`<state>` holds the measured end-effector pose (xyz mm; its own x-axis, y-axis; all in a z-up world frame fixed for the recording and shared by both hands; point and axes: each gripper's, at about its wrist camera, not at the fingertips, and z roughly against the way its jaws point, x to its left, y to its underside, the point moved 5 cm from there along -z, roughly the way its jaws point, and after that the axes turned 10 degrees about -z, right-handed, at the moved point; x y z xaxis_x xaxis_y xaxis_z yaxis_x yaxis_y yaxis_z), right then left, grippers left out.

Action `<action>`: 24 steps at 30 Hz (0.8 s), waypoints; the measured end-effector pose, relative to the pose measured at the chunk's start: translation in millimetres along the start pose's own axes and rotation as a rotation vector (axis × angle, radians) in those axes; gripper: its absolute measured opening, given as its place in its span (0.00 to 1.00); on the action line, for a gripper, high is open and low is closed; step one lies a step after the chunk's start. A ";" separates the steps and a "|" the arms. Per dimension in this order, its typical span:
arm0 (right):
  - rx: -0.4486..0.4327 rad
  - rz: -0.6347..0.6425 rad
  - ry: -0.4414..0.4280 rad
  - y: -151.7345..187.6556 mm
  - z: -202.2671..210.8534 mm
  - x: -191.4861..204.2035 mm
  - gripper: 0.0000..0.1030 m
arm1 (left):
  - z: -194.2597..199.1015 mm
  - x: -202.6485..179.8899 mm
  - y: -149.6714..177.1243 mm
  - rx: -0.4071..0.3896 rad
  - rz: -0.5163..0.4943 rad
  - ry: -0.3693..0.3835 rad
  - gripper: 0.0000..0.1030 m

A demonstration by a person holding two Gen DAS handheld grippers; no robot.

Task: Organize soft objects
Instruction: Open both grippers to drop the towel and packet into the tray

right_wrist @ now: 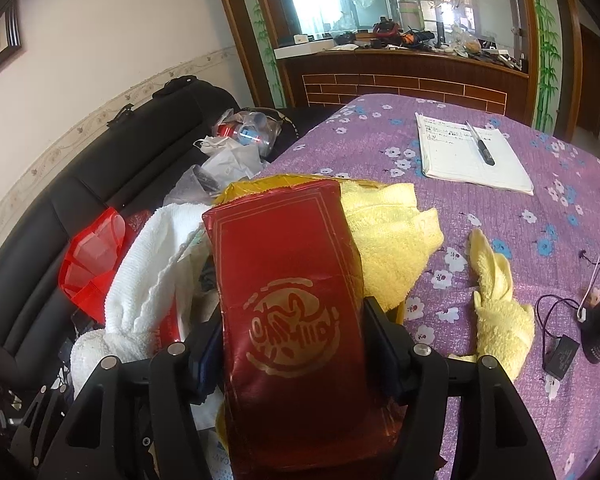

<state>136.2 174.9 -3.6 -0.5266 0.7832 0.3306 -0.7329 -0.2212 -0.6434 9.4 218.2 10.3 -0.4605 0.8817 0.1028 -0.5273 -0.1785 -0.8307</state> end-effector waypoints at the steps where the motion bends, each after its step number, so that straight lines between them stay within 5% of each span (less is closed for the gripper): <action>1: 0.001 0.002 -0.002 0.0 0.2 -0.2 0.68 | -0.3 0.2 0.5 0.002 0.001 0.000 0.46; 18: 0.007 0.078 -0.039 6.4 33.0 7.9 0.72 | 0.2 0.2 1.5 -0.007 0.019 0.019 0.48; 22: 0.015 0.041 -0.019 12.9 31.6 6.0 0.64 | 0.0 -0.8 2.4 -0.005 0.019 0.019 0.49; 24: 0.019 0.033 -0.029 15.5 27.4 8.2 0.64 | -0.3 -1.8 2.3 -0.004 0.018 0.023 0.61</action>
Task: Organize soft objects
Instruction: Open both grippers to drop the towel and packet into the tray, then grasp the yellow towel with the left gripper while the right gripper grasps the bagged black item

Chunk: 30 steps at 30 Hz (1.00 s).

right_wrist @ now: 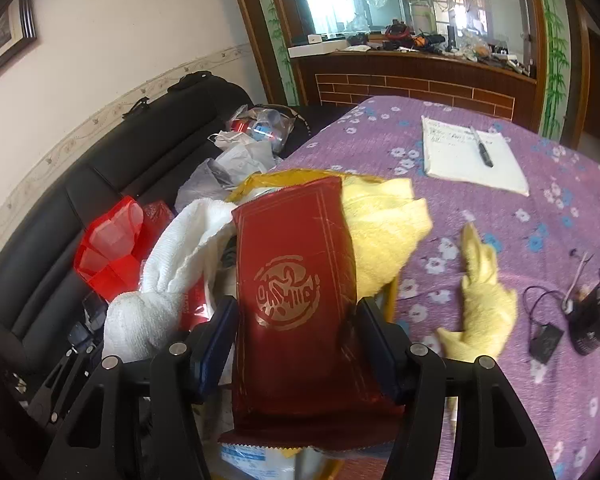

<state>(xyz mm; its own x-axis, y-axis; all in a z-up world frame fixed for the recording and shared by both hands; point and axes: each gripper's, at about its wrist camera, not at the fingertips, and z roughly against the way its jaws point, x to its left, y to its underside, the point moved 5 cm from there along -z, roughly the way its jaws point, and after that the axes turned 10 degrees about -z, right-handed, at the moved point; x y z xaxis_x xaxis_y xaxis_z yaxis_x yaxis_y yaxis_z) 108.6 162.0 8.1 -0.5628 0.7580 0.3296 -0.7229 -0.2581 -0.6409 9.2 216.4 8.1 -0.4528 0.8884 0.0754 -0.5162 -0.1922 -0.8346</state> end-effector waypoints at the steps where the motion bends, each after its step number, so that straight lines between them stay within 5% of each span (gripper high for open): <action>1: 0.000 0.000 -0.001 0.3 -2.1 0.8 0.64 | -0.6 -1.7 0.3 0.004 -0.004 0.008 0.65; 19: -0.090 -0.084 -0.106 -7.4 79.7 -40.4 0.69 | 36.8 -29.1 -13.0 -0.051 -0.067 -0.006 0.77; 30: -0.219 -0.203 -0.032 10.5 171.1 -158.3 0.73 | 74.6 -60.9 -31.1 -0.101 -0.108 0.004 0.77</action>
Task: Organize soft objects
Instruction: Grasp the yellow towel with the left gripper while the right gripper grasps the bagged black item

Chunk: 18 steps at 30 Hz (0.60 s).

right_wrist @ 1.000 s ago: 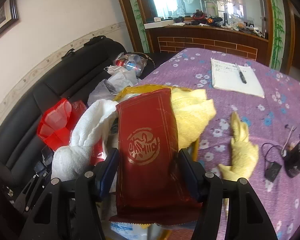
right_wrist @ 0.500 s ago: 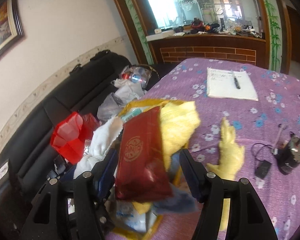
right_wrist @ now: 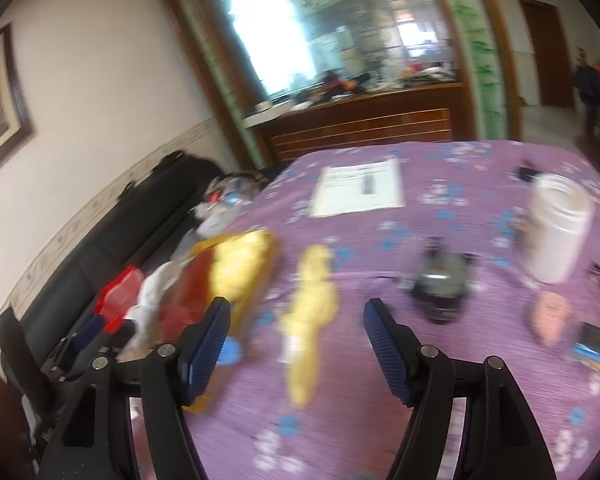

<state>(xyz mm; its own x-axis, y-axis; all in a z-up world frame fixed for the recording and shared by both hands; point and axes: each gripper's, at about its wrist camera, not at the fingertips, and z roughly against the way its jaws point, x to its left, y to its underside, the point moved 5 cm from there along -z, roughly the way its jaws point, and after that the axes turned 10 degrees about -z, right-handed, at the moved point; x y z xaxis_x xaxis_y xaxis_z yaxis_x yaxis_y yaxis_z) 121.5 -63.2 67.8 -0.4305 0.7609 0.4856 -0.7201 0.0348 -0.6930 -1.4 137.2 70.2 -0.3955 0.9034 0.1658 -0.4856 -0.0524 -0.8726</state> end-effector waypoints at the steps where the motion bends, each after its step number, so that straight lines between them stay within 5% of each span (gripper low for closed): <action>1: -0.016 -0.021 0.015 -2.6 8.4 -15.5 0.73 | 1.8 -7.3 -2.3 -0.003 -0.011 0.009 0.77; 6: -0.129 -0.153 0.100 -14.3 50.6 -99.7 0.74 | 5.0 -55.4 -11.4 0.017 -0.084 0.095 0.77; 12: -0.187 -0.457 0.146 -16.7 78.5 -200.8 0.74 | -16.3 -119.9 -16.2 0.099 -0.210 0.176 0.77; 18: -0.168 -0.574 0.080 -15.2 82.4 -221.1 0.74 | -81.4 -153.6 -20.5 0.290 -0.209 0.245 0.77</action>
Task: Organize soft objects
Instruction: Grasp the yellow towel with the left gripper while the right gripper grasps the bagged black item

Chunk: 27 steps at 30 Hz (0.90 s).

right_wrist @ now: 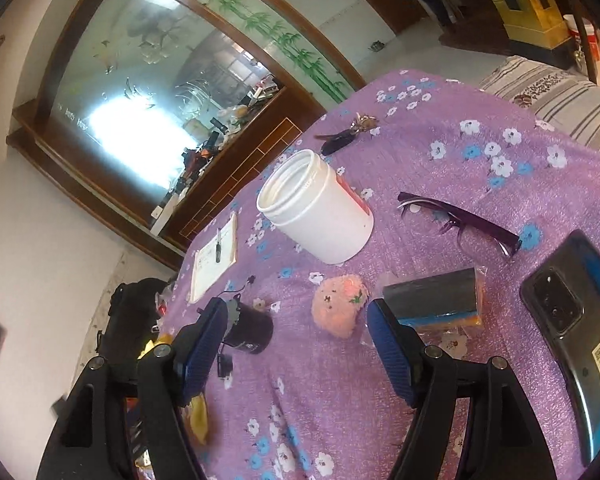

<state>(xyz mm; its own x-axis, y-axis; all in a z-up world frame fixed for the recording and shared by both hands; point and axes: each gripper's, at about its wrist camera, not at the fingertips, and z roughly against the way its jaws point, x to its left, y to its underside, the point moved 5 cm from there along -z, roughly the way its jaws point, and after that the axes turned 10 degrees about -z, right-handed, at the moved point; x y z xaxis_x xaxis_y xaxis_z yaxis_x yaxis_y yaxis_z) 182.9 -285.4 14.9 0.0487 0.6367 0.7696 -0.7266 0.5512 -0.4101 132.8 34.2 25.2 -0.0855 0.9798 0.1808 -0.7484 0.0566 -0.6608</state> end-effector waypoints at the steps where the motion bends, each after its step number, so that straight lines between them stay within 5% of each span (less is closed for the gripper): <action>1: -0.003 0.004 -0.002 -1.1 1.1 1.5 0.74 | -9.0 0.8 -3.3 0.023 0.003 -0.022 0.77; 10: -0.060 -0.018 0.045 -19.4 13.2 -15.0 0.76 | -76.7 -4.0 -8.8 0.185 0.008 -0.058 0.77; 11: -0.056 -0.032 0.072 -22.2 11.0 -22.6 0.76 | -80.3 -7.0 -8.1 0.188 -0.004 -0.057 0.71; 13: -0.050 -0.055 0.120 -25.4 6.0 -34.7 0.76 | -87.2 -9.6 -3.6 0.211 -0.007 -0.064 0.41; 15: -0.046 -0.067 0.159 -27.8 1.1 -43.9 0.75 | -83.3 -7.6 -1.2 0.185 0.001 -0.080 0.29; 22: -0.090 -0.027 0.334 -37.1 -11.3 -65.3 0.75 | -50.1 -27.2 14.2 0.129 0.022 0.064 0.27; 27: 0.010 -0.036 0.343 -28.2 -31.7 -74.9 0.76 | -20.2 -57.7 30.7 0.062 0.001 0.179 0.27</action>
<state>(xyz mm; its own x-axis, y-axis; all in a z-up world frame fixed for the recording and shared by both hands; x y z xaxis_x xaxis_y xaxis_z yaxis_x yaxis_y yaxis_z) 221.4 -331.5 -46.7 0.3011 0.7622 0.5731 -0.7267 0.5725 -0.3796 128.1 -16.7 -20.2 0.0282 0.9987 0.0436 -0.7882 0.0490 -0.6135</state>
